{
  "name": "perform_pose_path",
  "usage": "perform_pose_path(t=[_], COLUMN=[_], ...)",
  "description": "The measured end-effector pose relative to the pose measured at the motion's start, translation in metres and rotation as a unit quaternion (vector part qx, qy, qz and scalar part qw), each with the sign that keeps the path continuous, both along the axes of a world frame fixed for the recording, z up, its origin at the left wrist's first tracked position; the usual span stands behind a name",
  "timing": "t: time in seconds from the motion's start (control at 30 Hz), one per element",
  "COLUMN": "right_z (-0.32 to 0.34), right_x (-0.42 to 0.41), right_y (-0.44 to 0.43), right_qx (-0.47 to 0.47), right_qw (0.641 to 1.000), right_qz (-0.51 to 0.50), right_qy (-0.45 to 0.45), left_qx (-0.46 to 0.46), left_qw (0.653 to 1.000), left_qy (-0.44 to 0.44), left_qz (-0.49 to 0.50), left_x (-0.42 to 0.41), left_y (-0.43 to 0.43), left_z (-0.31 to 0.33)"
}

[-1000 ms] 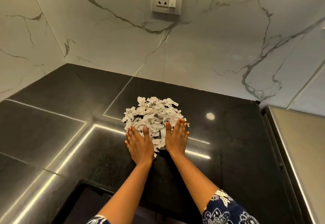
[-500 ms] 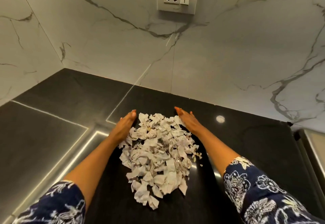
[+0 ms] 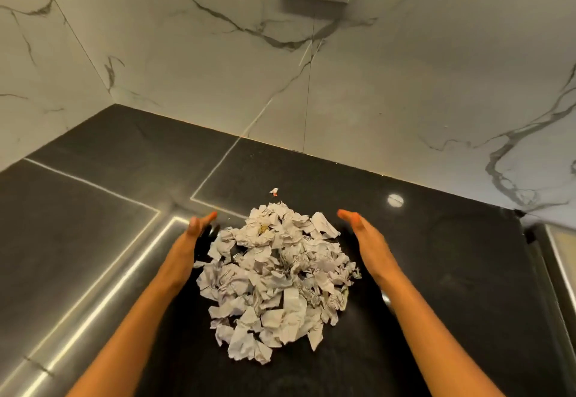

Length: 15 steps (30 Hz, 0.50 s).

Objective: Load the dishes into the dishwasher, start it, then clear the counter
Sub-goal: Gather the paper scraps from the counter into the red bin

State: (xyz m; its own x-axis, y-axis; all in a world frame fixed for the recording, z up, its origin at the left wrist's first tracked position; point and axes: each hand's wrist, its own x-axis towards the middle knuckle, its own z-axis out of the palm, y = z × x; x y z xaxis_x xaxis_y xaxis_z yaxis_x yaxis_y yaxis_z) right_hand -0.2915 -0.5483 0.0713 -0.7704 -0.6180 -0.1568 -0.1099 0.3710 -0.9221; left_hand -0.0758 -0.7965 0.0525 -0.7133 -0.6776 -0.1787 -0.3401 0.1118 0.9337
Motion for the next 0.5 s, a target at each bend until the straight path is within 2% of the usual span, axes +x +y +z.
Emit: perform_pose_path(t=[0.07,0.1,0.27,0.37,0.5], right_z=[0.002,0.003,-0.020,-0.019,-0.007], right_x=[0.029,0.043,0.074,0.085,0.097], right_y=[0.009,0.008,-0.026,-0.044,-0.056], right_qx=[-0.048,-0.056,0.044,0.027,-0.064], right_qw=[0.995,0.994,0.991,0.994,0.998], right_qz=[-0.073,-0.079,-0.042,-0.023,-0.025], right_qy=[0.041,0.053,0.122,0.102,-0.001], left_qx=[-0.020,-0.029,-0.030,-0.012,0.065], left_qw=[0.997,0.994,0.988,0.984,0.976], left_qy=[0.038,0.059,0.065,0.094,0.134], left_qz=[0.067,0.091,0.138,0.149,0.160], left_x=[0.016,0.019,-0.003,-0.022,-0.045], left_y=[0.024,0.039,0.091,0.105,0.119], left_z=[0.004,0.006,0.000,-0.002,0.002])
